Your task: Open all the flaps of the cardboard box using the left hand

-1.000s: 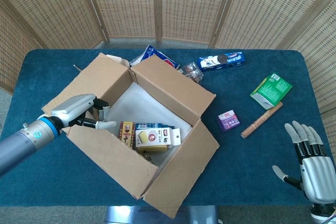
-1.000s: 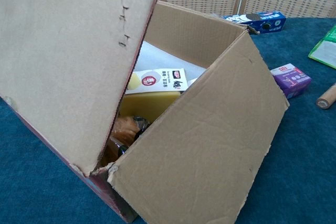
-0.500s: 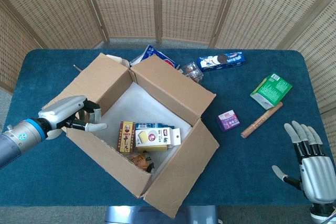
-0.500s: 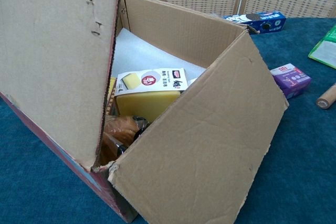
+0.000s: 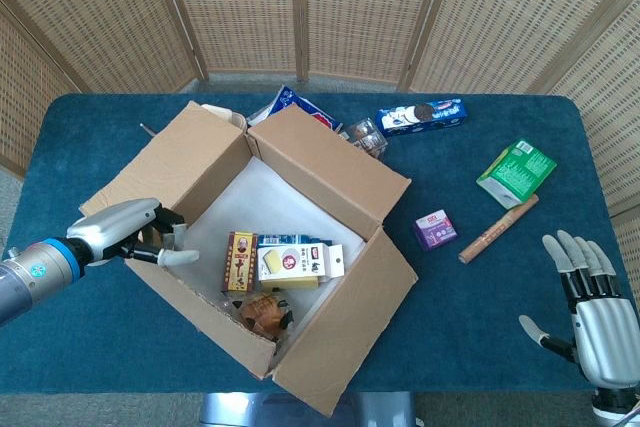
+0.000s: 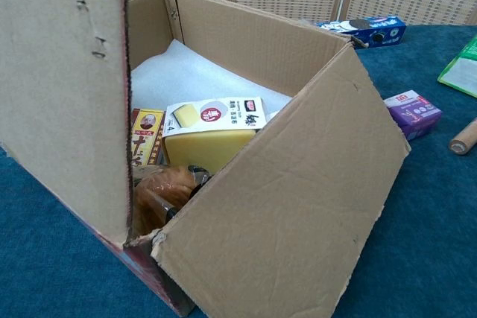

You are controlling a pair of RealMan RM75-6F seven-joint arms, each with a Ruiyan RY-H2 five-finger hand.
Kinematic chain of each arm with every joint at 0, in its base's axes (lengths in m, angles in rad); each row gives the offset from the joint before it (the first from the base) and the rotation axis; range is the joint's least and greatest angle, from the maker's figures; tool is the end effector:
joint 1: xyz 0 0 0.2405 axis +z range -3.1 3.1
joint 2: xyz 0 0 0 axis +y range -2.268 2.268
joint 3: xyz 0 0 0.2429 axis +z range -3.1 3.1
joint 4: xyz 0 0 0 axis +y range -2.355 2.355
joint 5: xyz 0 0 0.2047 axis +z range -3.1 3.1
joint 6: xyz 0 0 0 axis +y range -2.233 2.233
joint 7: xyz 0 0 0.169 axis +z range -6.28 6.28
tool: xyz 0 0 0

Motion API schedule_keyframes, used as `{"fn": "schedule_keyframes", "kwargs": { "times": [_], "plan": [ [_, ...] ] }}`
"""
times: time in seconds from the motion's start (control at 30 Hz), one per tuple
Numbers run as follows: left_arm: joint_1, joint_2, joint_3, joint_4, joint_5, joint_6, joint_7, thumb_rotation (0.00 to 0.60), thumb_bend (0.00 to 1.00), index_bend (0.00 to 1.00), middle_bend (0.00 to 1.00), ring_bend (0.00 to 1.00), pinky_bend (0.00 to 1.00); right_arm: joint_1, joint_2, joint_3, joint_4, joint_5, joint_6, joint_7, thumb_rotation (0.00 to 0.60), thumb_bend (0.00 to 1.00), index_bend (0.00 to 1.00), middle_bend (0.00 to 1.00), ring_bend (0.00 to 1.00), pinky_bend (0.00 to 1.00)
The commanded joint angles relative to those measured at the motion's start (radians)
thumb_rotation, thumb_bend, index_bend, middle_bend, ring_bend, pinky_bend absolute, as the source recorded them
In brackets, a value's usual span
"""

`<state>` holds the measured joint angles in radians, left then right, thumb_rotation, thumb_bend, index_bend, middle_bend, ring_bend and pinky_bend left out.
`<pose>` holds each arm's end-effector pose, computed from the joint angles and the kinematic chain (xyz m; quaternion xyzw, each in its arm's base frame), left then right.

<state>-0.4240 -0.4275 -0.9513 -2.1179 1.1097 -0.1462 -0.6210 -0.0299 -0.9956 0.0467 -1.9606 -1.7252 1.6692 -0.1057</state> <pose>-0.0810 0.3012 0.1944 -0.6862 -0.6389 -0.2280 0.2627 -0.2138 -0.1673 0.1897 0.5683 -0.3517 0.4906 0.5592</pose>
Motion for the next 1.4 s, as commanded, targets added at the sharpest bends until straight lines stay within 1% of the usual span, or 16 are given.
{"fn": "schedule_keyframes", "kwargs": {
  "times": [0.03,0.07,0.13,0.17,0.27,0.33,0.37,0.5,0.6,0.83,1.17,1.23,1.27,1.33,1.37,1.4],
  "plan": [
    [0.089,-0.035,-0.121,0.050,-0.162,-0.199,0.176,0.258,0.00,0.56,0.74,0.47,0.54,-0.001,0.001,0.001,0.000,0.000,0.002,0.001,0.600,0.14,0.00,0.00,0.00,0.02],
    [0.121,-0.050,-0.163,0.081,-0.235,-0.289,0.250,0.258,0.00,0.56,0.74,0.47,0.54,-0.002,0.001,0.001,0.000,0.000,0.004,0.003,0.600,0.14,0.00,0.00,0.00,0.02],
    [0.174,-0.075,-0.237,0.144,-0.347,-0.410,0.375,0.258,0.00,0.55,0.74,0.48,0.54,-0.003,0.002,0.001,0.000,0.000,0.006,0.004,0.600,0.14,0.00,0.00,0.00,0.02],
    [0.212,-0.091,-0.283,0.186,-0.410,-0.476,0.458,0.256,0.00,0.55,0.74,0.48,0.54,-0.002,0.002,0.002,0.000,0.002,0.006,0.005,0.600,0.14,0.00,0.00,0.00,0.02],
    [0.293,-0.119,-0.363,0.257,-0.521,-0.565,0.606,0.251,0.00,0.54,0.73,0.48,0.54,-0.001,0.001,0.003,0.000,0.005,0.003,0.004,0.600,0.14,0.00,0.00,0.00,0.02],
    [0.326,-0.135,-0.393,0.276,-0.563,-0.568,0.657,0.242,0.00,0.53,0.72,0.48,0.54,0.000,0.000,0.004,0.000,0.005,0.001,0.001,0.600,0.14,0.00,0.00,0.00,0.02],
    [0.341,-0.148,-0.411,0.280,-0.582,-0.546,0.684,0.238,0.00,0.53,0.70,0.47,0.53,0.001,-0.001,0.003,0.000,0.004,-0.002,-0.002,0.600,0.14,0.00,0.00,0.00,0.02],
    [0.365,-0.190,-0.456,0.258,-0.614,-0.442,0.734,0.231,0.00,0.52,0.66,0.46,0.51,0.003,-0.008,0.000,0.003,-0.002,-0.009,-0.018,0.600,0.14,0.00,0.00,0.00,0.02],
    [0.361,-0.197,-0.464,0.247,-0.625,-0.422,0.731,0.230,0.00,0.52,0.65,0.46,0.50,0.005,-0.013,0.000,0.002,-0.001,-0.013,-0.025,0.600,0.14,0.00,0.00,0.00,0.02],
    [0.334,-0.195,-0.435,0.255,-0.614,-0.421,0.729,0.229,0.00,0.52,0.65,0.46,0.50,0.008,-0.019,0.006,0.006,0.014,-0.018,-0.037,0.600,0.14,0.00,0.00,0.00,0.02],
    [0.345,-0.208,-0.416,0.252,-0.577,-0.344,0.759,0.233,0.00,0.52,0.63,0.46,0.50,0.010,-0.022,0.006,0.004,0.014,-0.022,-0.048,0.600,0.15,0.00,0.00,0.00,0.02],
    [0.351,-0.213,-0.408,0.245,-0.554,-0.305,0.776,0.230,0.00,0.51,0.58,0.43,0.49,0.009,-0.022,0.005,0.003,0.013,-0.022,-0.048,0.600,0.14,0.00,0.00,0.00,0.02],
    [0.354,-0.218,-0.405,0.241,-0.544,-0.283,0.784,0.231,0.00,0.50,0.53,0.39,0.46,0.009,-0.022,0.004,0.003,0.013,-0.022,-0.048,0.600,0.14,0.00,0.00,0.00,0.02],
    [0.368,-0.241,-0.392,0.224,-0.506,-0.194,0.811,0.231,0.00,0.46,0.39,0.30,0.39,0.009,-0.022,0.005,0.004,0.014,-0.022,-0.047,0.600,0.14,0.00,0.00,0.00,0.02],
    [0.374,-0.251,-0.386,0.217,-0.491,-0.159,0.822,0.227,0.00,0.41,0.30,0.24,0.34,0.009,-0.021,0.005,0.004,0.014,-0.022,-0.046,0.600,0.14,0.00,0.00,0.00,0.02],
    [0.383,-0.269,-0.376,0.207,-0.464,-0.100,0.840,0.235,0.00,0.37,0.22,0.18,0.30,0.009,-0.020,0.005,0.003,0.015,-0.021,-0.044,0.600,0.14,0.00,0.00,0.00,0.02]
  ]
}}
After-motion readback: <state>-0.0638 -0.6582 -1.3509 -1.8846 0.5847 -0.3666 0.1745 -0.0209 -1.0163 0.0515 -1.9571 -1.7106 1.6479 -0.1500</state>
